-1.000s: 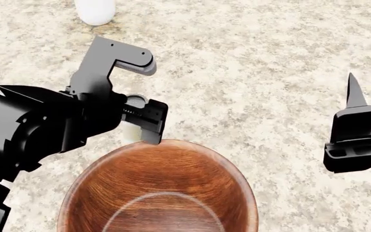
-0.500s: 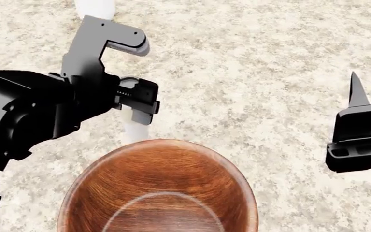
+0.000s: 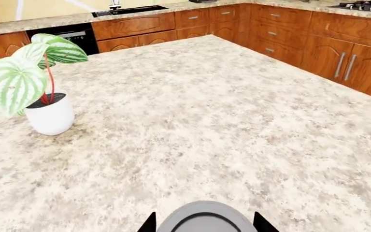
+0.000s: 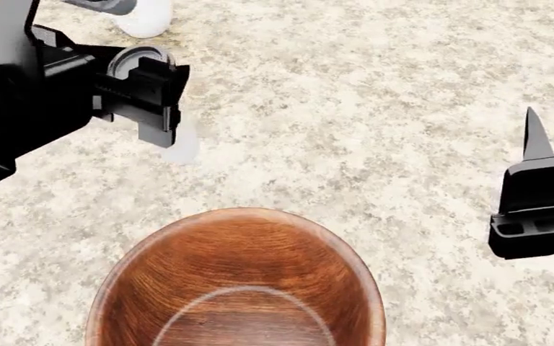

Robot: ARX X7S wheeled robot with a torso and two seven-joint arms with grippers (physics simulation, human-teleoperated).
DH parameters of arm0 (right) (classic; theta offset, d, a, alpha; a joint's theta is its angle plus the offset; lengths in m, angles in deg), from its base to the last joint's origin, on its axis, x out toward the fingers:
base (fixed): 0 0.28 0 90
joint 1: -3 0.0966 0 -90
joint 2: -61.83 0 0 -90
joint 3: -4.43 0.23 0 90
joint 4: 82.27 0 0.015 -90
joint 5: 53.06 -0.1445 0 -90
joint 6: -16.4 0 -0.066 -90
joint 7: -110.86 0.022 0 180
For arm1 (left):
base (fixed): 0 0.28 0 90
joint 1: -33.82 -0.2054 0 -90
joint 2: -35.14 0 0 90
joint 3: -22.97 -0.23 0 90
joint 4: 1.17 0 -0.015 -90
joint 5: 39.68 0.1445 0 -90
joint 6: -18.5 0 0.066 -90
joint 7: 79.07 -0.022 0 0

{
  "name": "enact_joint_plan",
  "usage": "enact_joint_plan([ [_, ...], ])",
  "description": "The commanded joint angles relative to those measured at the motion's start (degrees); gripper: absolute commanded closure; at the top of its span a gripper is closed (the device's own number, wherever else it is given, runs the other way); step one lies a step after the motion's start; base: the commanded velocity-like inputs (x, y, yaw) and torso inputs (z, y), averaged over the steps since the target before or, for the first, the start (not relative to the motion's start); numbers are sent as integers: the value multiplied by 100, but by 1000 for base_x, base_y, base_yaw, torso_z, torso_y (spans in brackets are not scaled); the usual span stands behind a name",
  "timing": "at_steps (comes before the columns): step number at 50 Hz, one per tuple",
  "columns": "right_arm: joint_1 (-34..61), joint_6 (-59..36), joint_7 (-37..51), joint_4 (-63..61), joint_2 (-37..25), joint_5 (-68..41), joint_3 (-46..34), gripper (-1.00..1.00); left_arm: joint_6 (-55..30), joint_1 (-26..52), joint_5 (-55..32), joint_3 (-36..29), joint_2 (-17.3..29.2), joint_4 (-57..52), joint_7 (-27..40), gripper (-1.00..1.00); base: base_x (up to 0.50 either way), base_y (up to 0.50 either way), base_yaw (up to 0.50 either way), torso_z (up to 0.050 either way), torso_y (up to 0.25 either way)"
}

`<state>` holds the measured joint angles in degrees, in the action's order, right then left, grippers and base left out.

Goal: Place the cup inside the bowl on the dining table and move the bowl to any counter.

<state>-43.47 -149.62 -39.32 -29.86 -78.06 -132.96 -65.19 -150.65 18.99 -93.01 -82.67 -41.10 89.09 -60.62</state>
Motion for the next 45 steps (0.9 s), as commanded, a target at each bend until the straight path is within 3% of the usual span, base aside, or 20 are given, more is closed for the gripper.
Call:
enact_joint_plan([
  [1,-9,-71,141,-41,-99,-187,71,-100,-1047,-207,-2710,917,287,-1281,1797,100,0,0,0,0,10],
  [6,115,-88,236,-22,-124,-293,-28,-100,-918,-181,-4270,802,337,-1493,2960,100,0,0,0,0,0],
  [9,174,-99,283,-5,-144,-362,-78,-100,-763,-133,-5526,810,1022,-1575,3419,100,0,0,0,0,0],
  [20,110,-18,228,-15,-114,-235,-193,-100,-327,-330,-6652,489,1430,-1909,3671,100,0,0,0,0,1],
  [32,73,-3,350,-34,-174,-437,-173,-100,-403,-456,-6020,350,800,-1979,3225,100,0,0,0,0,0],
  [45,-2,50,424,-59,-290,-608,-49,-100,-611,-850,-5511,-188,501,-2169,2983,100,0,0,0,0,1],
])
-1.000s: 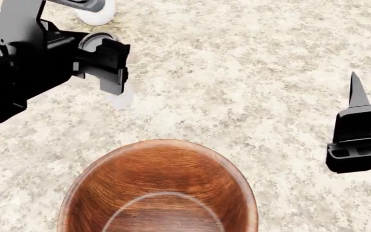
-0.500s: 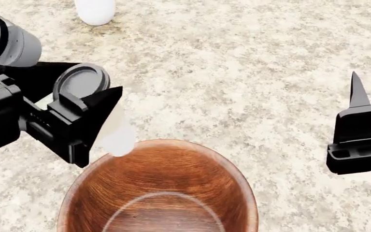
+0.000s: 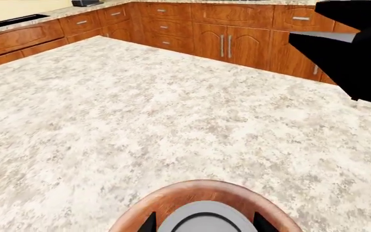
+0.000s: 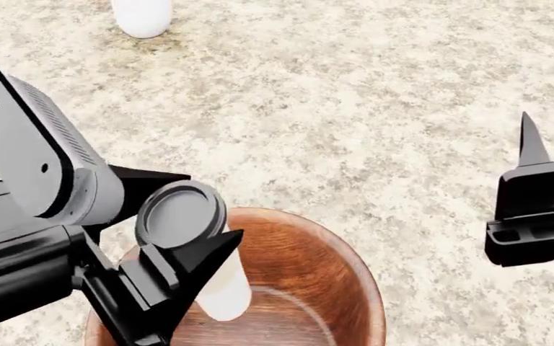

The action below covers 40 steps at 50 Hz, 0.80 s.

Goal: Place the cup inside the bowl on the dining table and move the bowl to any counter.

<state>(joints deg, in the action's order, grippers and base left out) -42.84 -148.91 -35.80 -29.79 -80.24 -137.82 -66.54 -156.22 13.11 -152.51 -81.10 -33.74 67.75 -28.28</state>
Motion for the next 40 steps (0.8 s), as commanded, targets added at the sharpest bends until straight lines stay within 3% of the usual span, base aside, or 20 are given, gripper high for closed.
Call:
enact_joint_plan([
  [1,-59,-18,87,-66,-85,-145,94,-100,-75,-266,524,-381,-271,-17,-301,100,0,0,0,0,0],
  [24,-226,62,143,-58,-205,-314,181,-100,-12,-387,1224,-888,-336,-117,-879,100,0,0,0,0,0],
  [25,-221,61,159,-54,-219,-339,179,-100,4,-377,1220,-903,-331,-107,-882,-100,0,0,0,0,0],
  [40,-91,90,219,7,-208,-342,-101,-100,245,-109,1226,-837,-128,14,-1131,-100,0,0,0,0,0],
])
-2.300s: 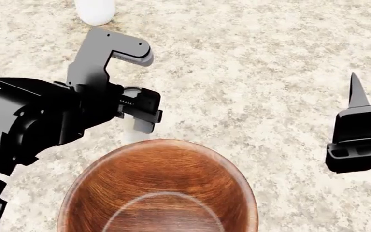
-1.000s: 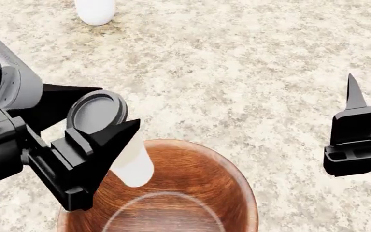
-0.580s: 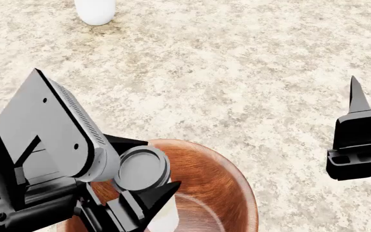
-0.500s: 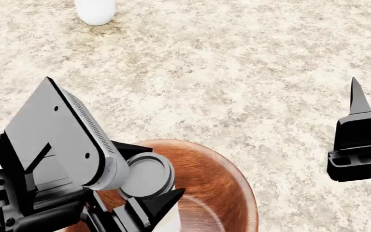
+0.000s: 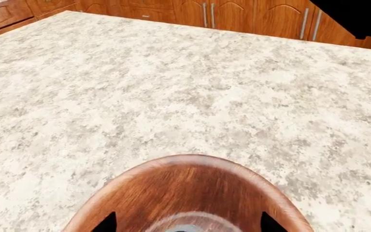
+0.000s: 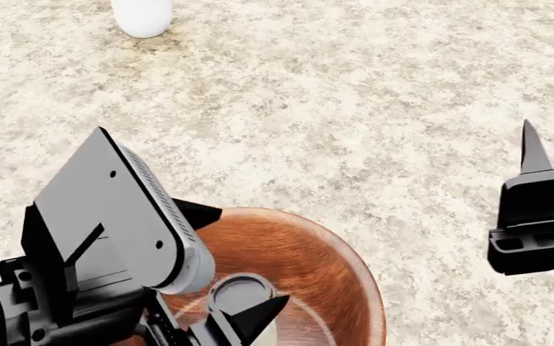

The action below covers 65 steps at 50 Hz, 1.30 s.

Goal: Place the cup inside the bowl on the dining table and move the bowl to any counter.

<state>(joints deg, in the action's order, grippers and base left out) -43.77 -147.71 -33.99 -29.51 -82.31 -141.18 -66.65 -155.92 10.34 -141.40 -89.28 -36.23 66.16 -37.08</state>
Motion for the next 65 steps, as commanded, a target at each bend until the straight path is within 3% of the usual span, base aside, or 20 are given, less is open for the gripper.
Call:
enact_joint_plan([
  [1,-14,-24,30,-25,6,12,-94,-100,251,223,120,27,147,230,-271,-100,0,0,0,0,0],
  [14,-63,31,-36,-23,-7,79,-147,-100,491,1012,1314,284,679,1135,-1389,-100,0,0,0,0,0],
  [27,-346,117,-60,-116,-2,97,15,-100,471,442,1732,117,1494,660,-1597,-100,0,0,0,0,0],
  [37,-153,133,-56,-49,-77,88,-125,-100,288,123,2181,-620,1545,641,-1718,-100,0,0,0,0,0],
  [44,-43,193,-154,13,-60,211,-217,-100,-77,275,1618,-675,1496,997,-1278,-100,0,0,0,0,0],
  [47,-23,182,-133,23,-106,162,-219,-100,-265,285,972,-746,1413,1344,-803,-100,0,0,0,0,0],
  [48,-48,182,-112,8,-128,120,-179,-100,7,427,112,-962,1482,2067,57,-100,0,0,0,0,0],
  [50,-124,187,-87,-12,-155,79,-102,-100,-1,549,-489,-955,1500,2096,7,-100,0,0,0,0,0],
  [53,-176,198,-100,-22,-161,101,-80,-100,-1,581,-88,-981,1510,2049,-186,-100,0,0,0,0,0],
  [58,-208,219,-142,-31,-135,165,-130,-100,279,613,-786,-1083,1504,2400,347,-100,0,0,0,0,0],
  [65,-301,251,-100,-69,-140,147,-74,-100,362,607,-693,-1178,1388,2555,271,-100,0,0,0,0,0],
])
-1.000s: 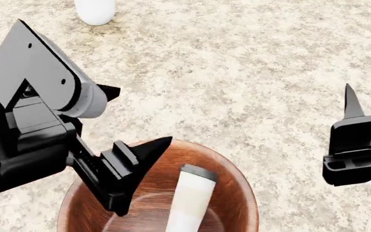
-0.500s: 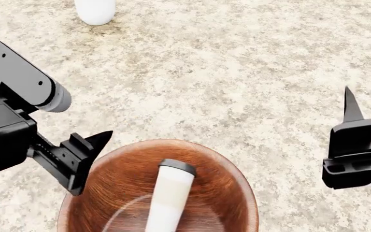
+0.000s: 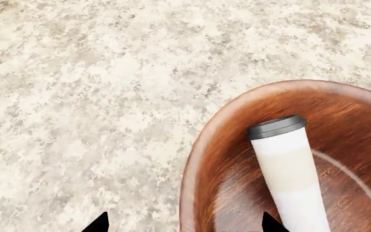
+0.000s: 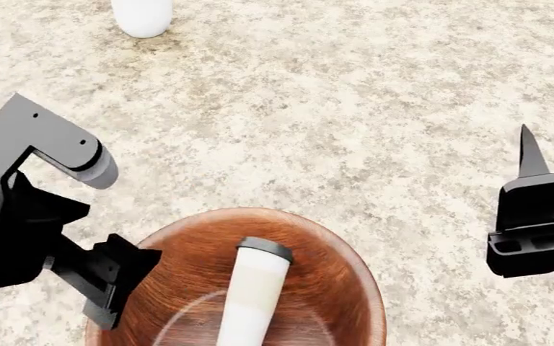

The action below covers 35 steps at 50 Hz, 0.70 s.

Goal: Place the cup inside the bowl on the dining table and move the bowl to any counter.

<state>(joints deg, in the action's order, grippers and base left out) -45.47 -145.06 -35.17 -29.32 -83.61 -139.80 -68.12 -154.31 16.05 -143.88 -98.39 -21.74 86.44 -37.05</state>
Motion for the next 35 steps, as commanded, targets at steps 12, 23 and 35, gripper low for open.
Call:
enact_joint_plan([
  [12,-318,49,-6,-135,0,40,162,-100,228,-158,206,-501,-109,650,-164,-100,0,0,0,0,0],
  [23,-406,68,15,-148,-48,-14,213,-100,313,-230,360,-616,-134,804,-328,-100,0,0,0,0,0],
  [35,-559,142,-80,-179,-40,66,300,-100,447,-340,547,-721,-181,901,-530,-100,0,0,0,0,0],
])
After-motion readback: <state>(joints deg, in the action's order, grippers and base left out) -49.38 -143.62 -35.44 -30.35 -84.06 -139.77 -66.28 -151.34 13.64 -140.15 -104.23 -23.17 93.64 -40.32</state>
